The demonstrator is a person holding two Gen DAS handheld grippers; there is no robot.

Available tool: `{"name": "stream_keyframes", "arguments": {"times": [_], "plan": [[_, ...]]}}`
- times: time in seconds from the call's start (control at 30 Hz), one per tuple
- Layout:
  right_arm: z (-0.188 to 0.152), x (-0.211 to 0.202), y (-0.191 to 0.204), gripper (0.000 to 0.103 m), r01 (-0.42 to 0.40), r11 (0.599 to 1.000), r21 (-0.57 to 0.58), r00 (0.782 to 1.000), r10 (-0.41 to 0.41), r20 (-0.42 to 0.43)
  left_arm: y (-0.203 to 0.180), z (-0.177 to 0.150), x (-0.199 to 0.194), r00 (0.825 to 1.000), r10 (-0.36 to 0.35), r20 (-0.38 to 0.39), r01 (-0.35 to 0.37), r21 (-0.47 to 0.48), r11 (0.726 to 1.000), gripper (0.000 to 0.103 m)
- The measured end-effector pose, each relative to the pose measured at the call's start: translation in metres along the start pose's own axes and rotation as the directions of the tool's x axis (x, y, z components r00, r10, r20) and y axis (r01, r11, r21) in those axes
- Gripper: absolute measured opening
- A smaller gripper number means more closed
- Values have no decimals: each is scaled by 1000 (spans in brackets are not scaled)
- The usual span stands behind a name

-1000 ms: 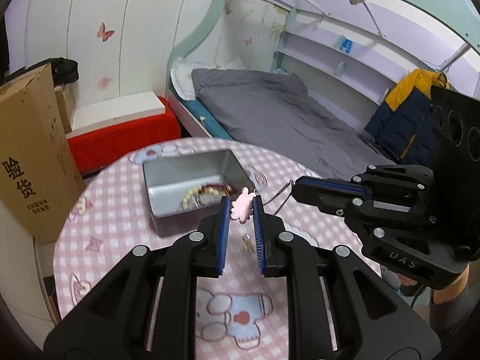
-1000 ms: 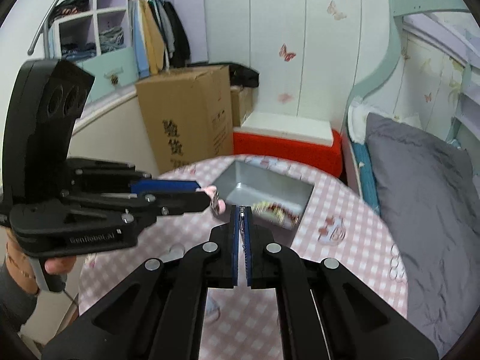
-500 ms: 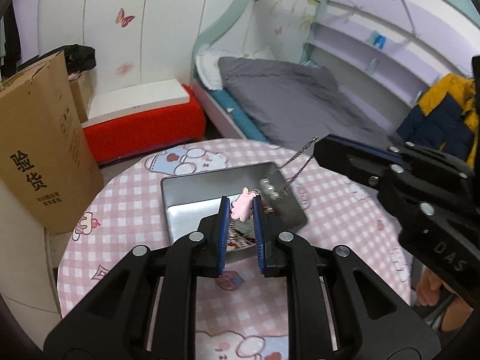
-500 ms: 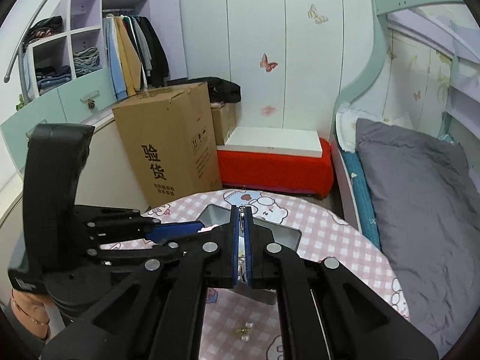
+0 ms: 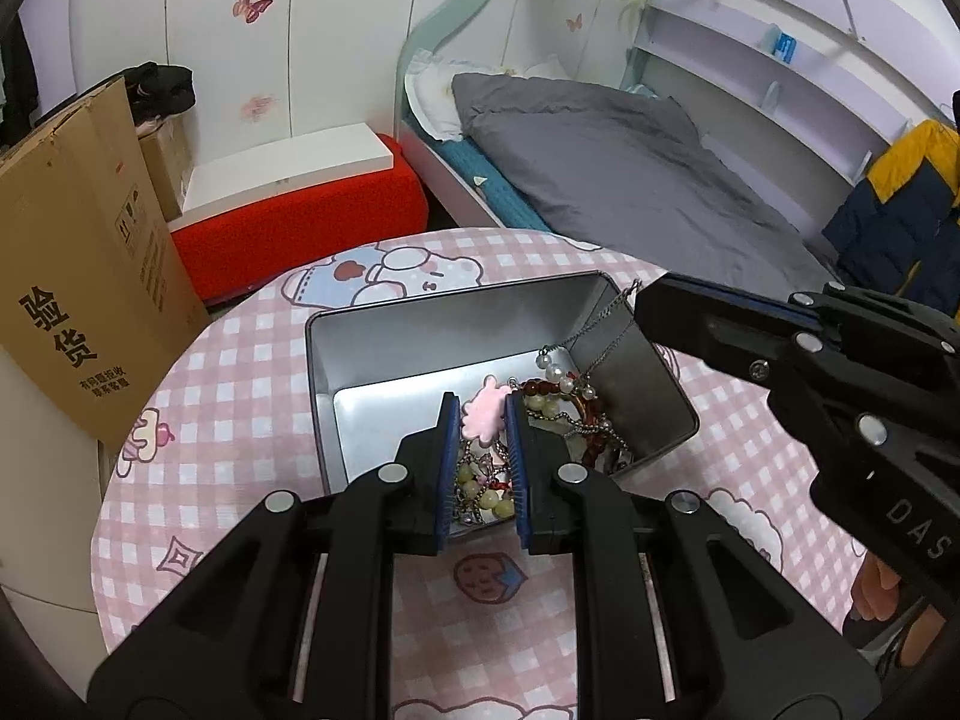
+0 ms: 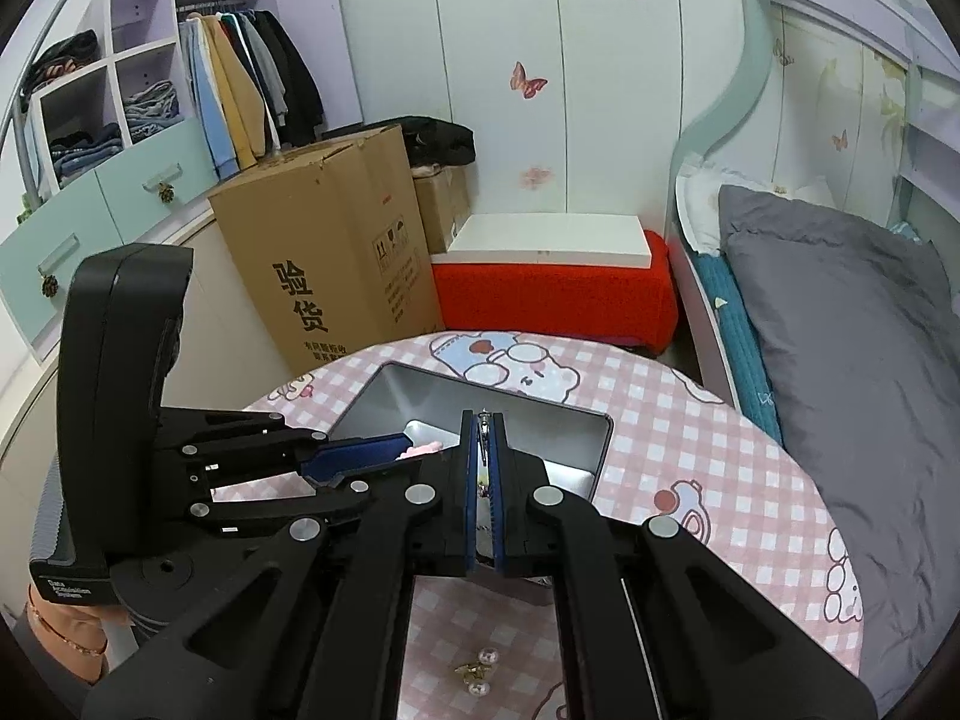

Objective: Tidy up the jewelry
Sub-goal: 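Carry the pink charm into the box with the left gripper while the right gripper moves over the box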

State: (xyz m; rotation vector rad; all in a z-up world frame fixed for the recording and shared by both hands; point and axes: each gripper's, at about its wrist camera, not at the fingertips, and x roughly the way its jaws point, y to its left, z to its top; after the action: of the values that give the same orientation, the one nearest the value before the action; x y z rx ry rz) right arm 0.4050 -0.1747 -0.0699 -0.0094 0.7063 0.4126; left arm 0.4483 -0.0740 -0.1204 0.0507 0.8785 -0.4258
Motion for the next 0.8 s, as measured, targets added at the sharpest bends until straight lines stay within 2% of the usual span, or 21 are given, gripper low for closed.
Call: {"name": "stream_keyframes", "arguments": {"times": [0.27, 0.3, 0.33, 0.37, 0.4, 0.8], "plan": [[-2, 4, -4, 2, -2, 1000, 14, 1000, 2, -17, -2, 0, 1, 1000, 14, 0, -14, -2, 1000, 19], [-3, 4, -4, 2, -1, 1000, 17, 1000, 2, -18, -2, 0, 1, 1000, 14, -1, -14, -1, 1000, 22], [-3, 4, -5, 2, -1, 1000, 20, 1000, 1, -20, -3, 0, 0, 1000, 16, 1, -16, -2, 1000, 35], [-3, 5, -6, 2, -1, 1000, 24, 1000, 2, -20, -2, -1, -3, 1000, 21, 11, -20, -7, 1000, 53], [-3, 5, -7, 2, -3, 1000, 30, 1000, 3, -21, -1, -1, -6, 999, 24, 27, -24, -12, 1000, 56], [-1, -6, -13, 5, -14, 997, 72, 1000, 14, -8, 0, -4, -28, 998, 21, 54, -20, -16, 1000, 56]]}}
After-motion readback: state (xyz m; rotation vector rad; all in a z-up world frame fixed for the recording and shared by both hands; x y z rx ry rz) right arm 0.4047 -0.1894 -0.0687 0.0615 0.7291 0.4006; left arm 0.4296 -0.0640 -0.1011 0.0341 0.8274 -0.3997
